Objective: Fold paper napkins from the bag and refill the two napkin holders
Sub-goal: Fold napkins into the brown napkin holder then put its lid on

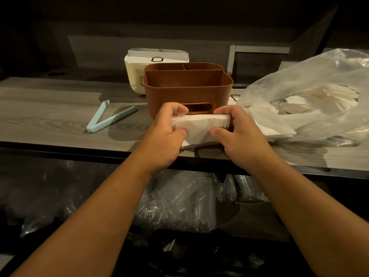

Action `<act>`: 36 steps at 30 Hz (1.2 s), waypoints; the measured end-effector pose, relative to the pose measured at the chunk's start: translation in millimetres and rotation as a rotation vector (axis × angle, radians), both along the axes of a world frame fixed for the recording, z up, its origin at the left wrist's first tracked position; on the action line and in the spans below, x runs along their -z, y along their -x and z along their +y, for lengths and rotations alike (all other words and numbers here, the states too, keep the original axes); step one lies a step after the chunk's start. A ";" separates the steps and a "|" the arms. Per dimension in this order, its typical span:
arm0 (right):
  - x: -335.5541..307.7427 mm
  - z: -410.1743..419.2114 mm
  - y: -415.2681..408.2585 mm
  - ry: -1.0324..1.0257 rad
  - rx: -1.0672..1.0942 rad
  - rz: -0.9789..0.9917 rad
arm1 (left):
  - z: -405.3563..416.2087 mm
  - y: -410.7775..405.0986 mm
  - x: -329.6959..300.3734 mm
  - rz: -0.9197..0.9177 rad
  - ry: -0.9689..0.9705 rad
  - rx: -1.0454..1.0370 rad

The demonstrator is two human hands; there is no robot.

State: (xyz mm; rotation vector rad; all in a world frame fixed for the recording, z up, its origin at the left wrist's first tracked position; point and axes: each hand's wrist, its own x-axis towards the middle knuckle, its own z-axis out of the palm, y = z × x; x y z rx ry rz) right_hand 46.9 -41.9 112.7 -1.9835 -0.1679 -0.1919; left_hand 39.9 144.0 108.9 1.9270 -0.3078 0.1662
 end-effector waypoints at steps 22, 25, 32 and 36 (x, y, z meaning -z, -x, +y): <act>-66.5 -0.9 -7.4 -0.206 -0.074 -0.030 | 13.0 -2.5 -66.7 -0.059 0.082 -0.086; -108.4 7.3 -39.9 -0.053 -0.010 -0.139 | 17.7 -19.6 -114.7 -0.060 0.085 -0.161; -150.5 44.2 -117.0 0.548 -0.073 -0.143 | 18.8 -54.7 -159.0 0.204 -0.346 -0.190; -141.3 68.6 -134.2 0.744 -0.157 -0.171 | 24.6 -65.2 -157.4 0.240 -0.592 -0.171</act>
